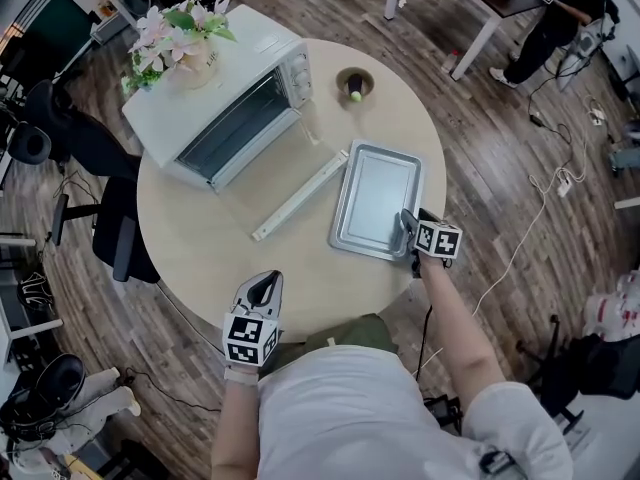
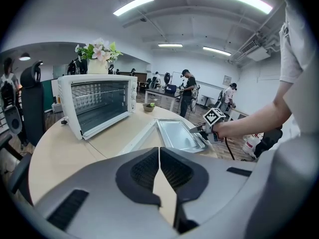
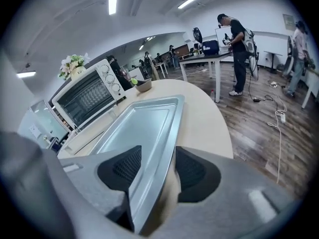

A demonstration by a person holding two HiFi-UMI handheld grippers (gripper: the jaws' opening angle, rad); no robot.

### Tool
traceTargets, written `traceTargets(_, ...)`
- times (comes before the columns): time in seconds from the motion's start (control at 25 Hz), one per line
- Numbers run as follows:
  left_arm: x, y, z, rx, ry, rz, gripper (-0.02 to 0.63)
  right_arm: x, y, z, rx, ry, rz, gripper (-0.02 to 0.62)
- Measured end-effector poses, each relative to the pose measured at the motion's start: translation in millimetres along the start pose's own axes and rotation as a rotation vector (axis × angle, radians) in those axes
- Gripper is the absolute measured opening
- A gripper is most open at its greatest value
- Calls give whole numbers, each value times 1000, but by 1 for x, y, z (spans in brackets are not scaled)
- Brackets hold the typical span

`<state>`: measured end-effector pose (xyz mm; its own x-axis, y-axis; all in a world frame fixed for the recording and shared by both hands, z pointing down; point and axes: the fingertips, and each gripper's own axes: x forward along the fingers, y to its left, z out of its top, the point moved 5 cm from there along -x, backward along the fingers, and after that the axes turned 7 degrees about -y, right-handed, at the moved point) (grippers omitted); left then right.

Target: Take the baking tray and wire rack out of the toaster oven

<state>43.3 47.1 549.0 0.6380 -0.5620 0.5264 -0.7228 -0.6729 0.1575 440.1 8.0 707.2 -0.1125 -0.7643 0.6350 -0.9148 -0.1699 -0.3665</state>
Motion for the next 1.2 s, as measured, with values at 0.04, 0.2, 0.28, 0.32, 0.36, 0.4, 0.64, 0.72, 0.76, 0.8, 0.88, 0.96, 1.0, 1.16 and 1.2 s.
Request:
traceTargets(0.04,0,1,0,-3,-3,1,-8,0,0,2,-15,-1,-5,199)
traceTargets(0.2,0,5,0,-13,-7,9,-8,-1,4,10,-50,0,-6,199)
traceTargets(0.28,0,5,0,-15,-10,10,-8,-2,6,13,-52,-13,11,199)
traceTargets(0.32,0,5,0,-14,-11,10,-8,-3,6,14,-53,-19,14,199)
traceTargets(0.36,0,5,0,-14,-14,10,-8,-4,7,15,-55,-23,16,199)
traceTargets(0.4,0,5,0,-15,-16,10,-8,-6,8,16,-56,-27,17,199)
traceTargets(0.64,-6,10,0,-27,-34,14,-8,-21,24,24,-79,-47,43,199)
traceTargets(0.72,-9,12,1,-31,-47,18,-8,-29,33,28,-95,-64,56,199)
traceTargets(0.76,-11,14,3,-34,-54,19,-8,-33,38,30,-102,-73,64,199)
traceTargets(0.8,-12,17,3,-37,-60,21,-8,-36,44,32,-108,-83,72,199)
traceTargets(0.88,-15,24,5,-45,-71,24,-8,-42,58,36,-118,-99,90,199)
traceTargets(0.96,-18,29,6,-52,-82,25,-8,-48,72,39,-123,-113,110,199)
traceTargets(1.0,-21,32,7,-56,-88,25,-8,-52,80,40,-123,-119,121,198)
traceTargets(1.16,-29,43,8,-73,-106,15,-8,-65,113,44,-132,-140,163,196)
traceTargets(1.2,-32,46,9,-74,-108,12,-8,-68,122,43,-134,-143,175,194)
